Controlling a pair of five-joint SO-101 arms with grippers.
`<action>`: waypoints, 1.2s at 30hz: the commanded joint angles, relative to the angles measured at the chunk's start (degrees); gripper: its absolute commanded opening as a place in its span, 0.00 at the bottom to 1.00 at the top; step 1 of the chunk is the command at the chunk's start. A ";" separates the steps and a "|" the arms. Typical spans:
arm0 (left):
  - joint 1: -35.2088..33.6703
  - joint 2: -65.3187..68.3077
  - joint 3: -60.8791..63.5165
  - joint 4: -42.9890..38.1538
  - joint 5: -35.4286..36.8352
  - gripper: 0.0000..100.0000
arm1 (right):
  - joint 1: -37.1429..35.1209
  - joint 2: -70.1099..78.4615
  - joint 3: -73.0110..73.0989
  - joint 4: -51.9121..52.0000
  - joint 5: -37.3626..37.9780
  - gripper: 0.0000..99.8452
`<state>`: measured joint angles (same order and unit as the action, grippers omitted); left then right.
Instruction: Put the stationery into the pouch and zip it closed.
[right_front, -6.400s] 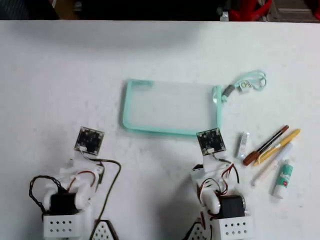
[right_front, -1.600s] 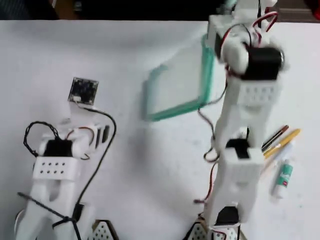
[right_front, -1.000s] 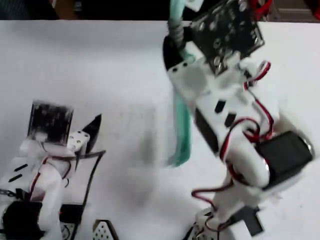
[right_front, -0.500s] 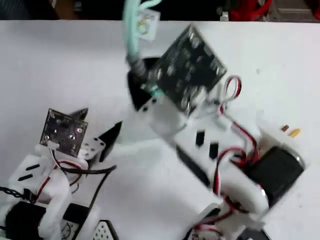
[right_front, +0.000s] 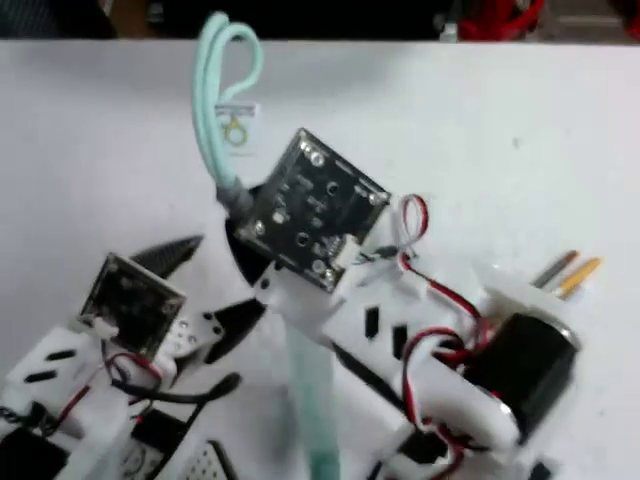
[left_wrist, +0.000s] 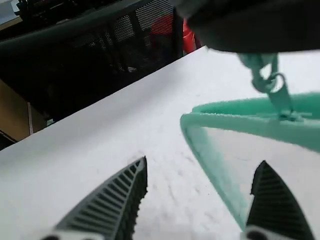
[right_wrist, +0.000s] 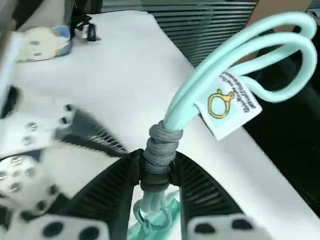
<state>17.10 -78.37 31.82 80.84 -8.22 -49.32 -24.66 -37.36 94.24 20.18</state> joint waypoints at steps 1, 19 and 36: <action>-4.35 0.31 -2.73 -0.44 2.46 0.33 | 6.55 -1.36 1.41 -7.34 0.53 0.02; 0.48 0.40 0.44 -8.26 6.24 0.33 | 9.71 -1.89 7.03 -13.67 0.00 0.02; 2.59 0.40 12.40 -20.04 1.49 0.33 | 0.84 -1.89 6.86 -7.34 0.44 0.02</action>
<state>19.47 -78.29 44.04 61.93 -2.59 -48.00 -24.66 -30.15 86.51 20.18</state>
